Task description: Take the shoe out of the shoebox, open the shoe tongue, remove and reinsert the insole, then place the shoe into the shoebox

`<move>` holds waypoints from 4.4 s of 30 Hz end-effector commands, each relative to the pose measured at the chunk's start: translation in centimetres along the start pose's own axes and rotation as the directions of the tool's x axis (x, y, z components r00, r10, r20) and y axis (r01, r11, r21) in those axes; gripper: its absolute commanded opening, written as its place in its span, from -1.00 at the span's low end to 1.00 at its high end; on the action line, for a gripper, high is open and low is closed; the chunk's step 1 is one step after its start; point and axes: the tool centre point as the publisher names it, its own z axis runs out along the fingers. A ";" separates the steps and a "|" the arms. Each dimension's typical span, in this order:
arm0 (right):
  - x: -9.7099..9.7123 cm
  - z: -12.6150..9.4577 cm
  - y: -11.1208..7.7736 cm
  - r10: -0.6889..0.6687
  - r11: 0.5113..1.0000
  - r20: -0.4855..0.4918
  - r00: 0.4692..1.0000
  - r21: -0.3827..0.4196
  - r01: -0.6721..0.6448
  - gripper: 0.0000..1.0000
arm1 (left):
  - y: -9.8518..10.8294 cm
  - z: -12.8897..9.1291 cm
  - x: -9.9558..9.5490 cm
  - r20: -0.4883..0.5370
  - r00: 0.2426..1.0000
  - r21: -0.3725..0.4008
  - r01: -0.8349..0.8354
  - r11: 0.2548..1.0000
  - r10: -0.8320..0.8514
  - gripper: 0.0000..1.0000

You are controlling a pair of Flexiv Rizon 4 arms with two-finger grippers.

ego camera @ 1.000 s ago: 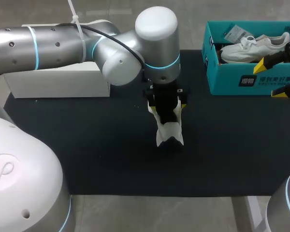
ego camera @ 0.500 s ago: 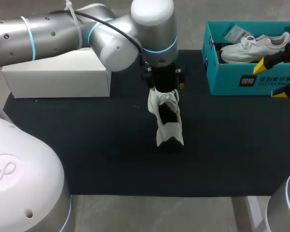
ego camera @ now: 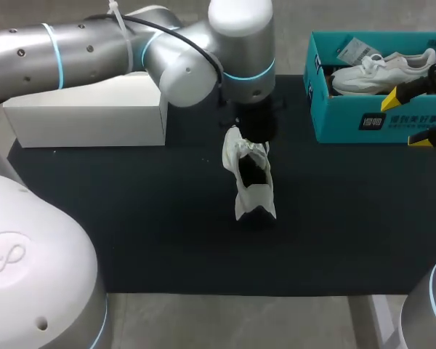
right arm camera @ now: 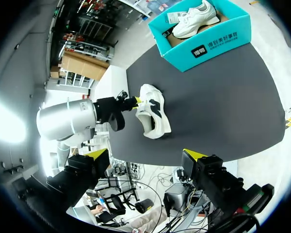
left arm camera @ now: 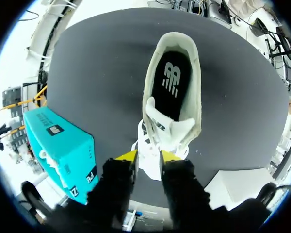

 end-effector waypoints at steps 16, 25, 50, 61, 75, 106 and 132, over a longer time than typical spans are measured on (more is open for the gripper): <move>0.1 0.1 0.1 0.002 1.000 0.003 1.000 0.001 -0.002 1.00 | -3.6 0.5 4.0 -0.133 0.991 0.085 0.032 0.996 -0.021 -1.00; 0.1 0.1 0.1 0.002 1.000 0.003 1.000 0.001 -0.002 1.00 | -3.6 -3.1 4.2 -0.133 0.985 0.142 0.128 0.982 -0.109 -1.00; 0.1 0.1 0.1 0.002 1.000 0.003 1.000 0.001 -0.002 1.00 | -3.5 -3.9 4.3 -0.135 0.982 0.115 0.148 0.982 -0.132 -1.00; 0.1 0.1 0.1 0.002 1.000 0.003 1.000 0.001 -0.002 1.00 | -8.5 -5.2 9.0 -0.309 0.480 -0.046 0.855 0.517 -0.821 -1.00; 0.1 0.1 0.1 0.002 1.000 0.003 1.000 0.001 -0.002 1.00 | -9.4 -5.4 9.5 -0.317 0.371 -0.091 0.904 0.417 -0.873 -1.00; 0.1 0.1 0.1 0.002 1.000 0.003 1.000 0.001 -0.002 1.00 | -13.4 -1.4 5.6 -0.256 0.358 -0.032 0.925 0.378 -0.898 1.00; 0.1 0.1 0.1 0.002 1.000 0.003 1.000 0.001 -0.002 1.00 | -16.5 4.6 6.5 -0.275 0.300 -0.080 0.940 0.332 -0.913 -0.13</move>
